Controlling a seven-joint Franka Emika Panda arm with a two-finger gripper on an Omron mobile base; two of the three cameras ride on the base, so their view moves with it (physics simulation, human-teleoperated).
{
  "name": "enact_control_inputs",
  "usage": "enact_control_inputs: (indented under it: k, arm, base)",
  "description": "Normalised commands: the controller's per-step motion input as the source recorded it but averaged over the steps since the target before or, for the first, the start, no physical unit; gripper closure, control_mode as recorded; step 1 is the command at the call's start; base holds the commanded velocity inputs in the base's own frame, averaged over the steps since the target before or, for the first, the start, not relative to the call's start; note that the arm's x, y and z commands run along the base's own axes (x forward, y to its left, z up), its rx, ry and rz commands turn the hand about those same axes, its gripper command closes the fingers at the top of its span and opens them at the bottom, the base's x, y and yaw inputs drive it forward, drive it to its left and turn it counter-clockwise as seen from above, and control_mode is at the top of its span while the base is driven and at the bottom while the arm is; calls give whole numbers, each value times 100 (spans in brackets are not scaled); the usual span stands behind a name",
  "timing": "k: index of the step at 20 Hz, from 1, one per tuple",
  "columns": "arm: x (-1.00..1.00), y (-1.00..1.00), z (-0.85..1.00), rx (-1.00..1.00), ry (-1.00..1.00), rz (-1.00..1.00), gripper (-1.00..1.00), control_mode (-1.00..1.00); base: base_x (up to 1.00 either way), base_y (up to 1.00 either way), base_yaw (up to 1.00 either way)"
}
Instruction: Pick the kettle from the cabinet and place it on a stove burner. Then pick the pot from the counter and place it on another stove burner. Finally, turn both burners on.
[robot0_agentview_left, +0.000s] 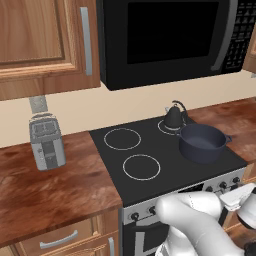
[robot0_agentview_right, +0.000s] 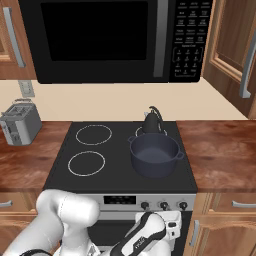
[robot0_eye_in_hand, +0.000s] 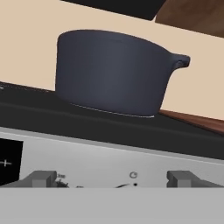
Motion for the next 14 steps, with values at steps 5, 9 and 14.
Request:
enact_control_inputs:
  k: [5,9,14]
  arm:
    - [17,-4,-9,0,0,0,-100,-100]
    - [14,-6,-12,0,0,0,-100,-100]
    - [12,-7,-13,1,0,0,-100,-100]
  base:
    - [0,0,0]
    - [0,0,0]
    - [0,0,0]
